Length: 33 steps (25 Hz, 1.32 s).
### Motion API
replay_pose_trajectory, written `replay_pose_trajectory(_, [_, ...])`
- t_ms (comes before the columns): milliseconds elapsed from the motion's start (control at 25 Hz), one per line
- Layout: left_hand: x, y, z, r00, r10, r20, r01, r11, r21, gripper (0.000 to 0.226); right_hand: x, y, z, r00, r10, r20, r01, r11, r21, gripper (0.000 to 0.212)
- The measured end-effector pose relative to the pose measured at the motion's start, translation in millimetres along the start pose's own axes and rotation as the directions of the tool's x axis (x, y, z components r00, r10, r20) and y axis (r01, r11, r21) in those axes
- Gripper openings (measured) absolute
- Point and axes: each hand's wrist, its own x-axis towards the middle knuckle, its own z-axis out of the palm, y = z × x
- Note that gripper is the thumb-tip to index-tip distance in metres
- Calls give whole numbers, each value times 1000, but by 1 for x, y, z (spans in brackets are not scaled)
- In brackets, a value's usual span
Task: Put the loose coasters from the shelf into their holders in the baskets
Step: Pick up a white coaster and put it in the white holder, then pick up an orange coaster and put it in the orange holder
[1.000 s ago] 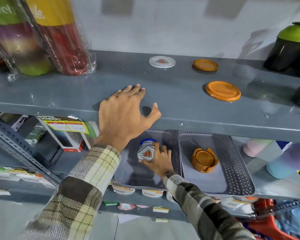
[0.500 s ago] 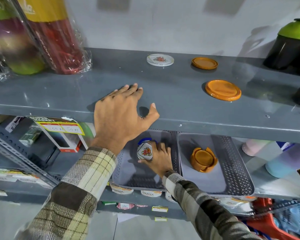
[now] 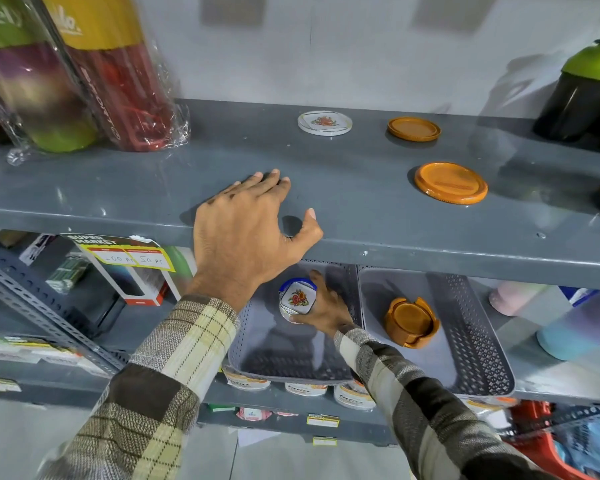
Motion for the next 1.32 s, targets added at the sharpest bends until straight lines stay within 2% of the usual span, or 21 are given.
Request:
replay_pose_trajectory(280, [1,-1,1,1000,-9,12,9,1000,-12,59,1,0,1,999,-45,-7,44,998,-45,112])
replay_pose_trajectory(520, [1,-1,-3,998,-20,58,21,1000,-17,62,-17,-9,-9,985,-138,-105,131,989,-64,109])
replay_pose_trajectory(680, [0,0,-7,995,-34,92,36,999,-28,61,-51,-24,-32,928,-274,-252,248,960,-130,89])
replay_pose_trajectory(800, [-1,1,-11,994,-27,110,32,999,-43,61,-90,-39,-62,880,-374,-293,330,925,-189,69])
replay_pose_trajectory(880, [-1,1,-12,991,-35,127,42,998,-52,60,-118,-50,-83,796,-496,-348,440,868,-232,56])
replay_pose_trajectory(960, [-3,1,-14,990,-28,137,36,998,-55,60,-151,-62,-104,667,-605,-434,519,796,-311,44])
replay_pose_trajectory(1120, [-1,0,-13,989,-13,148,20,999,-47,60,-201,-89,-150,398,-683,-612,588,702,-402,31])
replay_pose_trajectory(1320, [-2,-2,-13,982,-14,191,19,999,-28,65,-218,-108,-213,244,-659,-711,582,686,-436,31])
